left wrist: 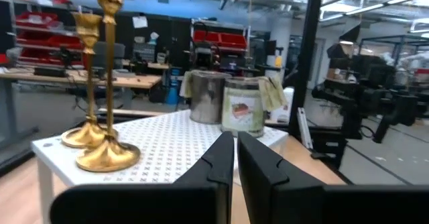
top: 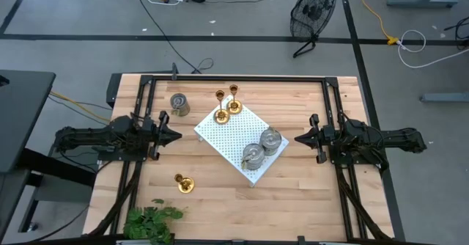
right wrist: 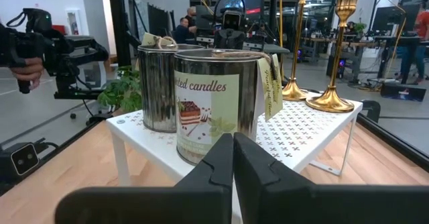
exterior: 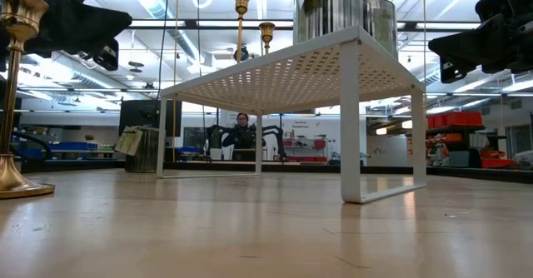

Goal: Pick & Place candle stick holders
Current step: Put the scented candle on the shelf

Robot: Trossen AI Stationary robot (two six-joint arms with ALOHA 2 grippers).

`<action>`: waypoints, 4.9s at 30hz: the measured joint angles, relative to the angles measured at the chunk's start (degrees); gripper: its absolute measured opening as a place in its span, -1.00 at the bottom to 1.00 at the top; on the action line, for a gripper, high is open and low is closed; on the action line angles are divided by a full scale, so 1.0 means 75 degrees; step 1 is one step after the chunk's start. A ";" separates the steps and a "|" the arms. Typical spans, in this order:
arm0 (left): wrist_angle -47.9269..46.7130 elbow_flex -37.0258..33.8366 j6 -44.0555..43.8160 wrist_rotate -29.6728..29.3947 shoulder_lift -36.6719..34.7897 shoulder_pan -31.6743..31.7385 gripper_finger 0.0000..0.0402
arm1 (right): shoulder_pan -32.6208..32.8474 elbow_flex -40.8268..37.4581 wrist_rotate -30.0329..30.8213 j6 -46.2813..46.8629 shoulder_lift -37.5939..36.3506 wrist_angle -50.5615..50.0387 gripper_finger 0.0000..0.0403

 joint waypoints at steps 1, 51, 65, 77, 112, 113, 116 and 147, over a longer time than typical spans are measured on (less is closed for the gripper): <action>-0.0013 0.0019 -0.0003 0.0099 0.0003 0.0003 -0.87 | -0.0003 0.0000 -0.0003 0.0000 0.0000 0.0000 -0.92; -0.2178 0.5188 0.0016 -0.1518 0.3666 0.0009 -0.87 | -0.0002 0.0000 0.0000 -0.0003 0.0000 0.0002 -0.92; -0.2633 0.5784 0.0009 -0.2119 0.4582 0.0023 -0.87 | -0.0003 0.0000 0.0000 -0.0006 0.0000 0.0003 -0.92; -0.3304 0.5793 0.0024 -0.2586 0.4712 0.0023 -0.87 | -0.0003 0.0000 0.0000 -0.0009 0.0000 0.0003 -0.92; -0.6311 0.7393 0.0498 -0.1685 0.6186 0.2437 -0.87 | -0.0003 0.0000 -0.0002 -0.0009 0.0000 0.0003 -0.92; -0.6391 0.7393 0.0496 -0.1694 0.6259 0.2550 -0.87 | -0.0003 0.0000 -0.0003 -0.0009 0.0000 0.0003 -0.92; -0.6665 0.7394 0.0488 -0.1710 0.6490 0.2875 -0.87 | -0.0003 0.0000 -0.0003 -0.0009 0.0000 0.0003 -0.92; -0.8564 0.7396 0.0140 -0.1808 0.8113 0.4447 -0.22 | -0.0003 0.0000 -0.0003 -0.0006 0.0000 0.0003 -0.92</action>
